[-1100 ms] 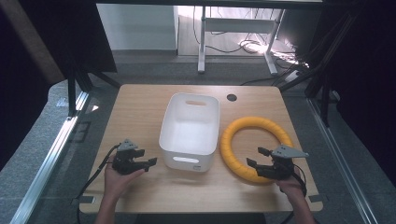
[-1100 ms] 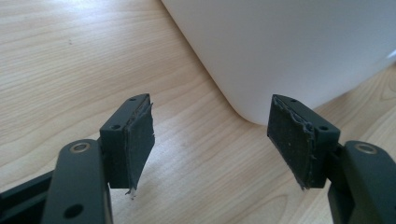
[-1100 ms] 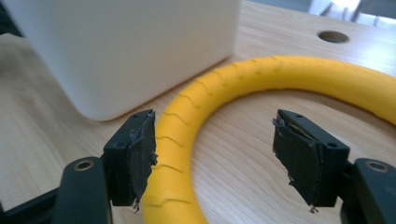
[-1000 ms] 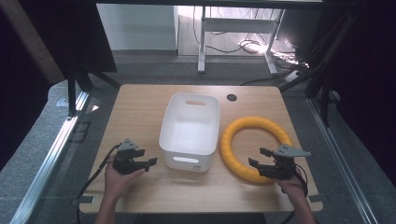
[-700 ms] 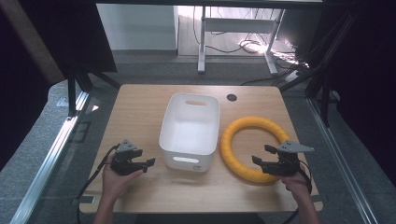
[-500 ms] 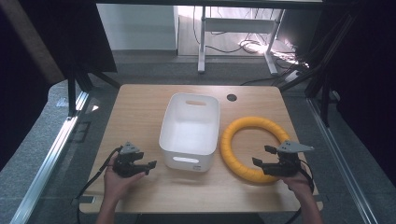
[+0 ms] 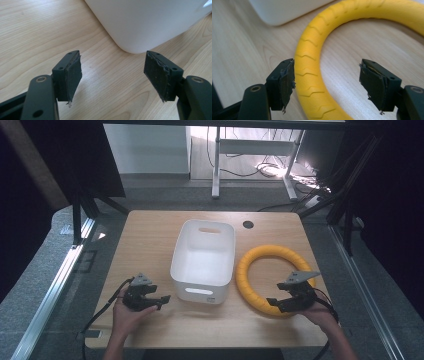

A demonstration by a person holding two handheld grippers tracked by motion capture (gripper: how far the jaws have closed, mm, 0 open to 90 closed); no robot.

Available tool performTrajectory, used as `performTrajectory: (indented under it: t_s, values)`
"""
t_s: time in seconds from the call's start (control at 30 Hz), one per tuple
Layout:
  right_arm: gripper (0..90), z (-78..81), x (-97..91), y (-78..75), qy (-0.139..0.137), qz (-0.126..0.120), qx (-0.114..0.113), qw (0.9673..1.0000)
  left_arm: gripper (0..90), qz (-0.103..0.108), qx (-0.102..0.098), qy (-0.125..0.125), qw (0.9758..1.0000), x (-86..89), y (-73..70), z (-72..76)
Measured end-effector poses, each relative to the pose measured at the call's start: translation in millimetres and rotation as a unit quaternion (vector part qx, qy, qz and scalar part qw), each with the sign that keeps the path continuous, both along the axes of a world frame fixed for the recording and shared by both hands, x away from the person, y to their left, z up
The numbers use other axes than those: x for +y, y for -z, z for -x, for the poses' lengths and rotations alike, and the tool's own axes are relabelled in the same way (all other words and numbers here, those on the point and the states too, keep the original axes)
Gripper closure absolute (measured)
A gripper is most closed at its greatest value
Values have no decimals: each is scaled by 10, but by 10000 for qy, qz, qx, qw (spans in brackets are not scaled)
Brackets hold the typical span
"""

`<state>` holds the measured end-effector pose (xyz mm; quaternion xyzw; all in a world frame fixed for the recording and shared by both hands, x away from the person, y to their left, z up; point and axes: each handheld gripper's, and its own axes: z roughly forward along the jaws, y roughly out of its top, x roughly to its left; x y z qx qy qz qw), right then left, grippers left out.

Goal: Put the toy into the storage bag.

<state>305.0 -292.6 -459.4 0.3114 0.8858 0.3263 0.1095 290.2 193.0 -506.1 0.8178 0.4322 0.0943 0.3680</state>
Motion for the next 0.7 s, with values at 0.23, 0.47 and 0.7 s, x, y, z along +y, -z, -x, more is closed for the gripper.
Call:
performTrajectory:
  t_s: [0.23, 0.47, 0.7]
  values:
    - [299, -156, 254, 66, -478, 855, 603, 9934, 307, -34, -4, 19, 10000, -19, 11, 7]
    - [301, -315, 434, 200, -819, 1179, 965, 9849, 305, -1, -58, -101, 9999, 3, 5, 8]
    - [349, -327, 622, 330, -952, 1782, 1218, 9718, 304, -49, -67, -133, 9999, 16, 9, 14]
